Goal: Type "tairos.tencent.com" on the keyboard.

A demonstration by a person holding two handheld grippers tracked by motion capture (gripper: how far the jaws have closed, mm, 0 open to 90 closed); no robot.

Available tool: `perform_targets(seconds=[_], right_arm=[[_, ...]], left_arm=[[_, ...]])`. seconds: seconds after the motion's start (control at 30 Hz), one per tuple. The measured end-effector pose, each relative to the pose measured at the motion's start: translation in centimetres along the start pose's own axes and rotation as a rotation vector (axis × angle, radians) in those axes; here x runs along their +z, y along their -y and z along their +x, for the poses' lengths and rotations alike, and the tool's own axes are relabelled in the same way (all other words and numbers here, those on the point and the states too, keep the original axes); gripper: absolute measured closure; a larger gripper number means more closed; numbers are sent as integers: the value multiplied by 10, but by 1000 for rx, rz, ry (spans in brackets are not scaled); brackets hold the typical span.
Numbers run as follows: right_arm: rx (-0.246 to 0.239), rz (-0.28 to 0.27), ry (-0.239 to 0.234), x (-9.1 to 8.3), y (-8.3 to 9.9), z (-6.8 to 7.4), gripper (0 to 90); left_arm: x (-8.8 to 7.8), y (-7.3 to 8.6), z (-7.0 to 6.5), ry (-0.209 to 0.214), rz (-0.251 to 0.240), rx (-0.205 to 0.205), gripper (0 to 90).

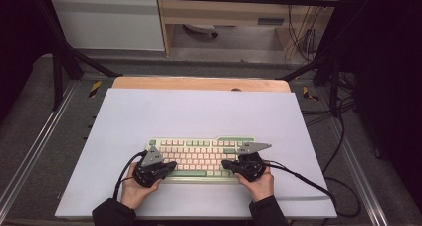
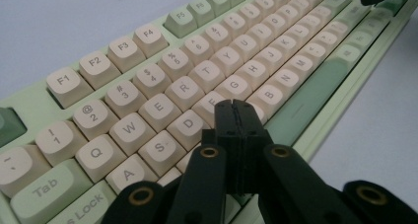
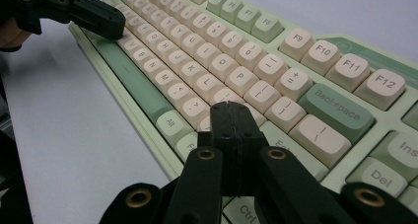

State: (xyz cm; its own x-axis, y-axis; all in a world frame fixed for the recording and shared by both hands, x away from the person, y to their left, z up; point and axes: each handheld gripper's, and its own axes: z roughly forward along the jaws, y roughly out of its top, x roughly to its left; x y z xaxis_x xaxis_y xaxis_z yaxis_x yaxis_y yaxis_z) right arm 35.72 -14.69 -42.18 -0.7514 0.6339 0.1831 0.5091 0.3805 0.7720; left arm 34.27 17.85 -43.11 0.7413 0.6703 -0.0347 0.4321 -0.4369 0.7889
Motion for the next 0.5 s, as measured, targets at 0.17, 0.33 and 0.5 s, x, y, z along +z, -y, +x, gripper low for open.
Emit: perform_targets(seconds=[0.17, 0.33, 0.5], right_arm=[[-1, -9, 0, -1, -1, 0, 900], [2, -12, 0, -2, -1, 1, 900], [6, -15, -4, 0, -3, 1, 900]], left_arm=[[-9, 3, 5, -7, -10, -8, 900], [-17, 8, 9, -13, -12, -17, 900], [-24, 11, 14, -20, -18, -31, 900]])
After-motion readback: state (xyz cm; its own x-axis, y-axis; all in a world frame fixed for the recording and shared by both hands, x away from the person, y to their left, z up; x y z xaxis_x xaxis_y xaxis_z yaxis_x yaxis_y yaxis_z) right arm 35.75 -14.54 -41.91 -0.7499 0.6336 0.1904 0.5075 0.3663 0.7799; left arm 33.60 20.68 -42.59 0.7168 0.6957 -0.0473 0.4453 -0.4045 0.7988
